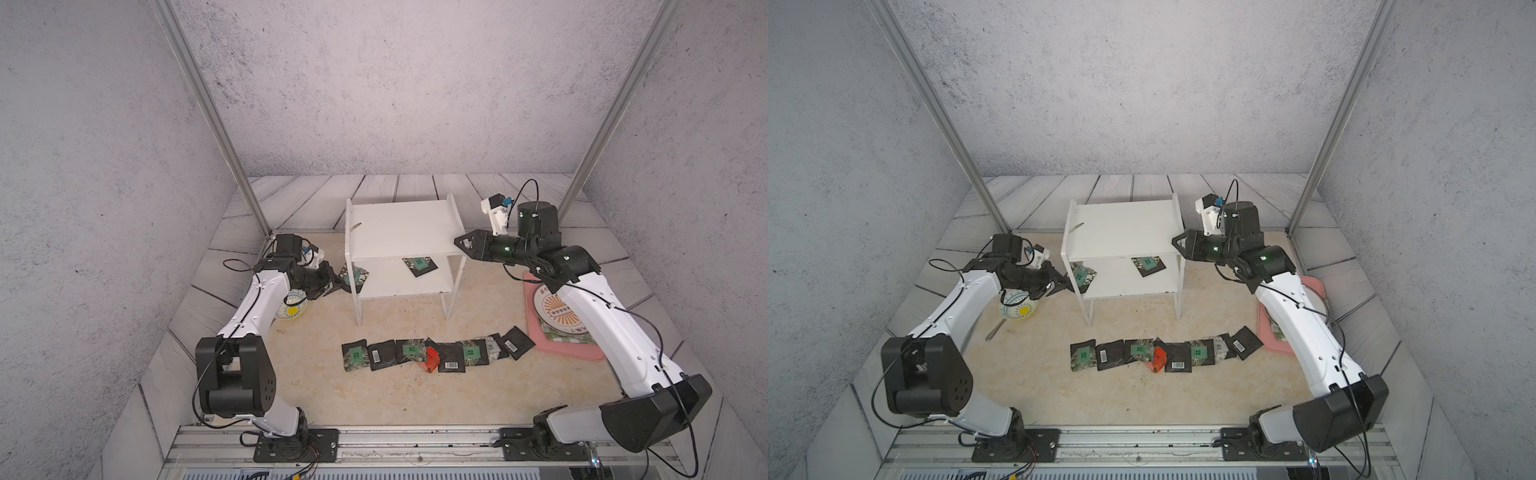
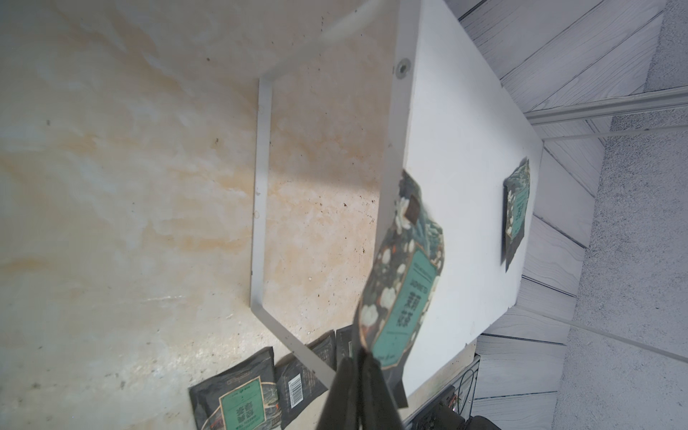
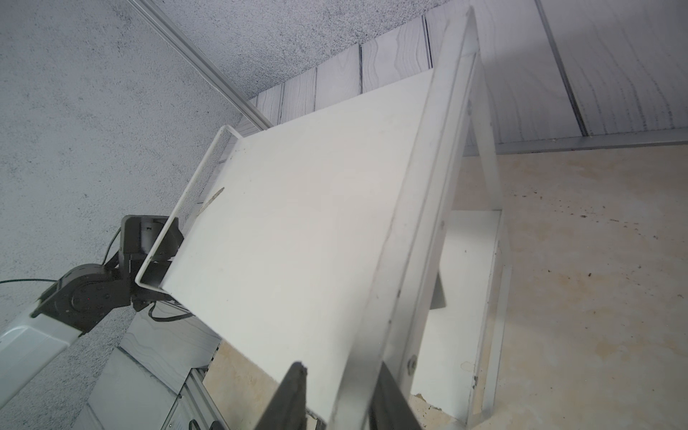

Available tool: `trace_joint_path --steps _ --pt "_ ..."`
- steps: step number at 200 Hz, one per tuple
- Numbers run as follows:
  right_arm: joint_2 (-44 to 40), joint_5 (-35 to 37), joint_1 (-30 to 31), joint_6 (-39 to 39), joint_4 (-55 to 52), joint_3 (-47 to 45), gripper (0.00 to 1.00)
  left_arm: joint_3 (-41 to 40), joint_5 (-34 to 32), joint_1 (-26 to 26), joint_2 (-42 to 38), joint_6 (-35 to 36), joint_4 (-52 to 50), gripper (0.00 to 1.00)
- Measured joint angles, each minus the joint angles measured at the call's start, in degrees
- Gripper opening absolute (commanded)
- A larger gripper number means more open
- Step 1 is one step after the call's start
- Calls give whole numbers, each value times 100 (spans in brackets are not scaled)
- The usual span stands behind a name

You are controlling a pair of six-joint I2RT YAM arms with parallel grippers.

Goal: Remove the tea bags from the shelf
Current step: Pick up the tea bag from the shelf, then place the tea bag at the center of the board.

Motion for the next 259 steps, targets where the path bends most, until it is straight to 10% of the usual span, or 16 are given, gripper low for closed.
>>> trace_joint_path --steps 259 --pt "-15 -4 0 -4 -26 2 33 -2247 -649 455 -2573 -848 -527 0"
